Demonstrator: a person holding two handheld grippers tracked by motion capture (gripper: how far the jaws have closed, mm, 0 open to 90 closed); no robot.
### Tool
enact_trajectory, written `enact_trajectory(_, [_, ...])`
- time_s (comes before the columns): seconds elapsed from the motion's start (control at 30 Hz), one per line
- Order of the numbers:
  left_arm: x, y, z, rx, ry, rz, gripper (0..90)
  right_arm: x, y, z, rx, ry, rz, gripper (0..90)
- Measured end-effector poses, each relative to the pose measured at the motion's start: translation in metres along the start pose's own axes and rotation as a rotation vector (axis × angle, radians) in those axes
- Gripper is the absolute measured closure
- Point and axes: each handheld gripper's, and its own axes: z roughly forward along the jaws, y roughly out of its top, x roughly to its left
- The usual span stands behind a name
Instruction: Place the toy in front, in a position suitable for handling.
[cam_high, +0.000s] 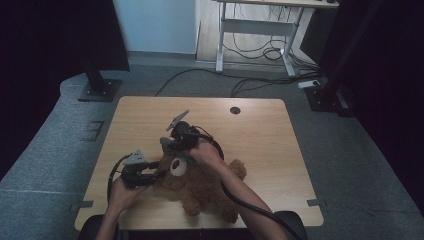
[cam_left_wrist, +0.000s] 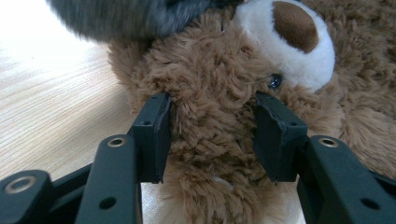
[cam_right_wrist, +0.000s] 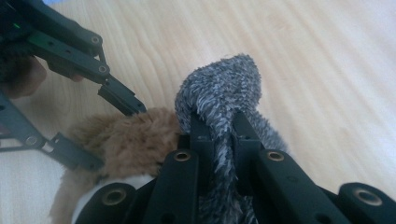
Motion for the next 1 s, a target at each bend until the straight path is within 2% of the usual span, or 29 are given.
enact_trajectory(0.17, [0.002,-0.002,0.003,0.009,-0.004,-0.008,51.5,0.004,-0.002,0.023,0.041,0.037,0.008,82.3])
enact_trajectory(0.33, [0.003,-0.003,0.005,0.009,-0.007,-0.015,51.9,0.001,-0.008,0.022,0.05,0.055,0.014,82.3])
enact_trajectory(0.6, [0.003,-0.003,0.009,0.014,-0.008,-0.02,51.9,-0.005,-0.032,-0.003,0.041,0.053,0.04,82.3])
enact_trajectory(1.0, [0.003,-0.002,0.009,0.012,-0.01,-0.021,51.8,-0.003,-0.086,-0.041,0.067,0.027,0.087,82.3])
